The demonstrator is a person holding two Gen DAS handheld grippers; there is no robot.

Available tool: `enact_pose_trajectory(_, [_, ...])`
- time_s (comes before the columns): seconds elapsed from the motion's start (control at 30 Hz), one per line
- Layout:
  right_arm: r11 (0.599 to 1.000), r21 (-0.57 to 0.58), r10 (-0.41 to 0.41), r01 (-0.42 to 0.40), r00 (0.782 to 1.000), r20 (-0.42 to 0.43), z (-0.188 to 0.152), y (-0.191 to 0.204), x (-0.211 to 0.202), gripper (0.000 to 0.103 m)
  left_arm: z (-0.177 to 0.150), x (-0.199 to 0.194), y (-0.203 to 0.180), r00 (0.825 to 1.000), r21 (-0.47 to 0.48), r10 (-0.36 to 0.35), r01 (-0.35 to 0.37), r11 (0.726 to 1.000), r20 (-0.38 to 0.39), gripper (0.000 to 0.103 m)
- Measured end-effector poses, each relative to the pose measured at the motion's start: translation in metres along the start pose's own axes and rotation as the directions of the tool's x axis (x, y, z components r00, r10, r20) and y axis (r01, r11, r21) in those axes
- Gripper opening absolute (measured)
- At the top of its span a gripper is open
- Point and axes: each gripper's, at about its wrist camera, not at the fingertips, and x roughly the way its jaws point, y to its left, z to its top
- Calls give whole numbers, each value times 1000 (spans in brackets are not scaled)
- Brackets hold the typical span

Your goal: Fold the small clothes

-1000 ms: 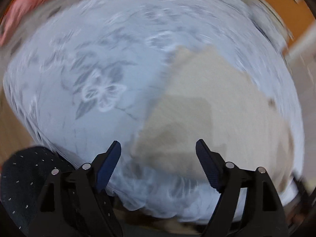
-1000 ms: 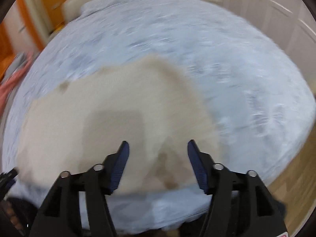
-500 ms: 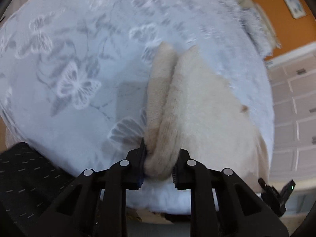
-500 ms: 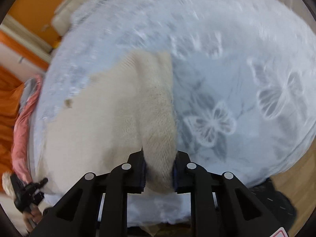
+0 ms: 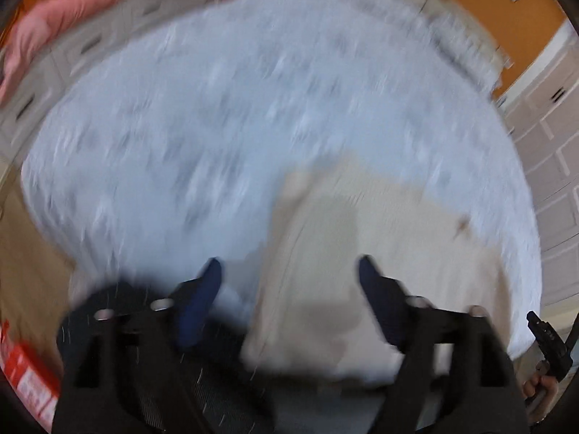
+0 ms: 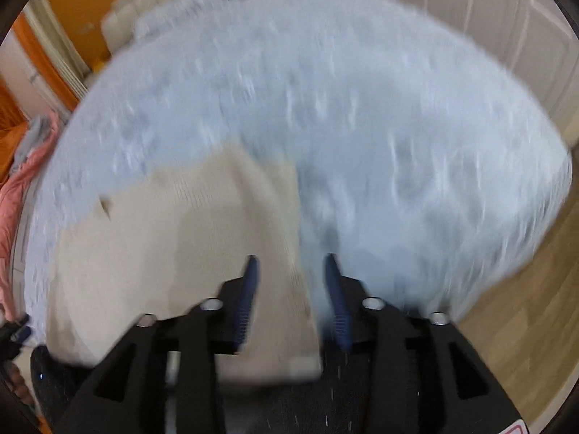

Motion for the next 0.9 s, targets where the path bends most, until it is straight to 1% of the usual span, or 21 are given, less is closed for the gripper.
enact_pose_trajectory(0.07, [999, -29, 25, -25, 1000, -11, 21, 16, 25, 56, 23, 20, -10, 999, 3, -31, 31, 1000, -9, 82])
enact_pose_trajectory(0.1, [999, -32, 20, -21, 1000, -14, 29, 22, 40, 56, 33, 39, -16, 999, -9, -32, 32, 999, -30, 82])
enact_pose_trajectory(0.17, [999, -30, 13, -14, 999, -31, 39, 35, 69, 56, 39, 71, -26, 995, -37, -61, 58, 998, -82, 82])
enact_pose_trajectory(0.2, [1000, -20, 12, -13, 999, -50, 44, 43, 84, 56, 41, 90, -30, 993, -51, -58, 53, 997, -107, 82])
enact_pose_trajectory(0.27, [1000, 18, 25, -24, 994, -109, 47, 51, 118, 56, 40, 116, -40, 988, -33, -48, 44, 998, -149, 81])
enact_pose_trajectory(0.3, [1000, 27, 18, -15, 990, -138, 47, 52, 131, 55, 40, 131, -44, 985, -7, -26, 26, 1000, -172, 76])
enact_pose_trajectory(0.33, [1000, 22, 13, -10, 986, -164, 47, 55, 139, 40, 42, 137, -46, 984, 10, -7, 9, 1000, -179, 68])
enact_pose_trajectory(0.37, [1000, -2, 18, -19, 982, -189, 48, 59, 146, 24, 43, 146, -51, 981, 48, 14, -4, 999, -193, 42])
enact_pose_trajectory(0.4, [999, -20, 26, -30, 984, -179, 51, 63, 143, 10, 45, 150, -55, 979, 75, 13, 2, 997, -204, 12])
enact_pose_trajectory(0.43, [998, -8, 64, -66, 989, -133, 55, 62, 131, 8, 49, 151, -55, 980, 82, 6, 11, 997, -201, 8])
enact_pose_trajectory(0.5, [994, 36, 106, -105, 993, -54, 63, 55, 109, 7, 58, 140, -55, 988, 99, 3, 12, 995, -153, 8])
enact_pose_trajectory(0.57, [988, 101, 116, -116, 993, 6, 68, 38, 100, 7, 64, 139, -49, 990, 82, 8, 4, 997, -140, 8])
enact_pose_trajectory(0.6, [987, 120, 108, -105, 994, -12, 68, 32, 109, 7, 66, 147, -46, 988, 71, 15, -4, 997, -156, 8])
enact_pose_trajectory(0.63, [988, 134, 83, -70, 992, -98, 62, 24, 136, 7, 65, 161, -42, 983, 65, 37, -26, 998, -180, 8])
enact_pose_trajectory(0.67, [991, 126, 58, -36, 982, -177, 56, 23, 158, 8, 62, 175, -39, 977, 64, 55, -43, 997, -208, 8])
enact_pose_trajectory(0.7, [994, 110, 43, -20, 976, -212, 49, 22, 172, 8, 58, 180, -37, 977, 65, 59, -47, 997, -204, 9])
enact_pose_trajectory(0.73, [996, 88, 29, -14, 985, -169, 48, 25, 168, 8, 58, 178, -38, 979, 66, 62, -50, 997, -195, 9])
enact_pose_trajectory(0.77, [998, 68, 1, 9, 988, -154, 51, 31, 157, 9, 60, 169, -40, 978, 58, 62, -52, 997, -198, 10])
enact_pose_trajectory(0.8, [997, 79, -15, 25, 992, -129, 53, 33, 143, 11, 61, 161, -42, 980, 57, 61, -50, 997, -192, 11])
enact_pose_trajectory(0.83, [995, 94, -28, 35, 996, -81, 53, 37, 125, 13, 62, 150, -45, 983, 76, 67, -54, 996, -171, 12])
enact_pose_trajectory(0.9, [997, 62, -44, 44, 999, 1, 46, 53, 92, 20, 58, 117, -59, 989, 147, 122, -109, 983, -86, 17])
